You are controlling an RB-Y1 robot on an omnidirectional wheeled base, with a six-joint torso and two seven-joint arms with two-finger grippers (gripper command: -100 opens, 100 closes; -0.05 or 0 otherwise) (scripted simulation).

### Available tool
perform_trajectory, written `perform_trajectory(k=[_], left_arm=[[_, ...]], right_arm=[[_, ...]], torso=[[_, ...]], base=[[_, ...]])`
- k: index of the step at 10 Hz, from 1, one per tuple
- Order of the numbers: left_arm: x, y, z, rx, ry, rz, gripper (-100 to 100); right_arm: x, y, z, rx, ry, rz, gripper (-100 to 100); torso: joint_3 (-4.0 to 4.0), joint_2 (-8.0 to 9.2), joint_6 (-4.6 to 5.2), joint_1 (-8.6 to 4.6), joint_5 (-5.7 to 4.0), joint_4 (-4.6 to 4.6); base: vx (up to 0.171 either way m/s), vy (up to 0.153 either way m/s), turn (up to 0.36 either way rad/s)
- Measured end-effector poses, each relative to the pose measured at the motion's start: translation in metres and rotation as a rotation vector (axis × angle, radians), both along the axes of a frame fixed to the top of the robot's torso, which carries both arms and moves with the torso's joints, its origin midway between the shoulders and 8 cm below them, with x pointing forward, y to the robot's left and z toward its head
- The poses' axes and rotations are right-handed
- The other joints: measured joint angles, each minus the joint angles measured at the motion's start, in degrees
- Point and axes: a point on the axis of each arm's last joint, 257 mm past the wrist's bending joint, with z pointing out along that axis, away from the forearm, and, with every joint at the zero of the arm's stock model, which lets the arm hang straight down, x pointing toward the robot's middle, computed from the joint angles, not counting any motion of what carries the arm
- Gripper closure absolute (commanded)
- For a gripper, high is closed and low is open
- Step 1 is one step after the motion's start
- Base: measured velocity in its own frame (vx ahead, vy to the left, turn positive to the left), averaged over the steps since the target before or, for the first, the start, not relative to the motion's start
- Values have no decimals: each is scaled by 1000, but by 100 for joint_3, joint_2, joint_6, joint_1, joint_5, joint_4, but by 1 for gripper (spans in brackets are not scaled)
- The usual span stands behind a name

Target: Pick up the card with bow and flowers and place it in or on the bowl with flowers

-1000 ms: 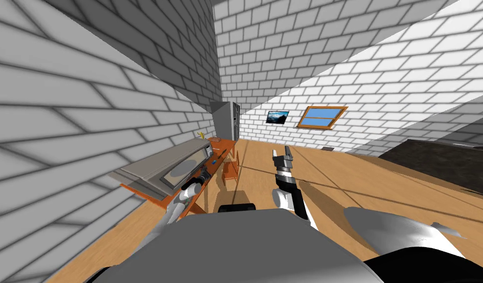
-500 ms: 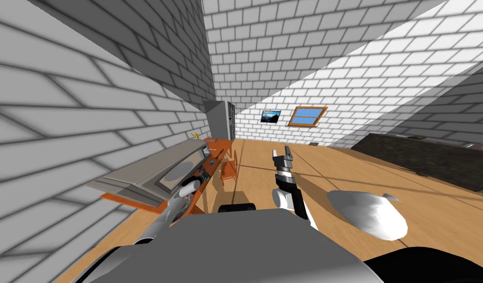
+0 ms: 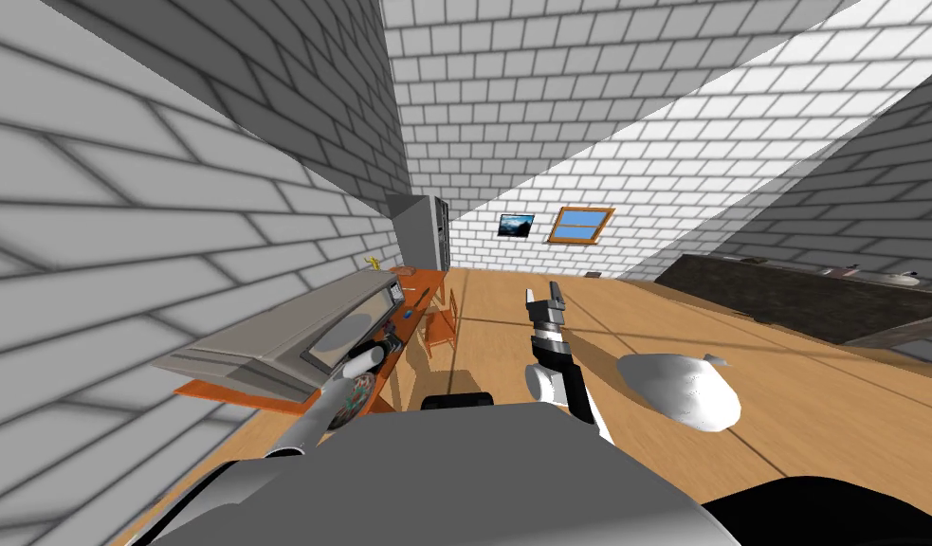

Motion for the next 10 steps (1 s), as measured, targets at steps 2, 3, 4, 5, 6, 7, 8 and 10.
perform_trajectory(k=[2, 3, 4, 5, 6, 7, 8, 10], left_arm=[[-1, 7, -6, -35, 34, 29, -100], [1, 10, -6, -57, 48, 46, -100], [-1, 13, -10, -71, 69, 62, -100], [-5, 16, -13, -77, 83, 72, -100], [-3, 20, -13, -98, 93, 89, -100], [-6, 24, -17, -109, 111, 104, -100], [-6, 29, -19, -130, 127, 126, -100], [-11, 39, -22, -160, 162, 166, -100]], right_arm=[[0, 0, 0, 0, 0, 0, 0], [0, 0, 0, 0, 0, 0, 0], [0, 0, 0, 0, 0, 0, 0], [0, 0, 0, 0, 0, 0, 0], [0, 0, 0, 0, 0, 0, 0], [0, 0, 0, 0, 0, 0, 0], [0, 0, 0, 0, 0, 0, 0], [0, 0, 0, 0, 0, 0, 0]], torso=[[4, 8, 1, 9, 2, 2], [6, 11, 5, 16, 2, 3], [5, 8, -1, 16, 3, 2], [0, 0, -1, 1, 1, 0], [0, 1, 5, 5, 0, 1], [1, 3, 1, 4, 1, 0], [7, 12, 3, 10, 1, 3], [5, 8, 3, 16, 3, 2]], base=[[-62, 75, -176], [-53, 79, -91], [-24, 29, 27], [-40, 48, -172], [-47, 50, -125], [-81, 63, -151], [-63, 72, -107], [-47, 72, -143]])
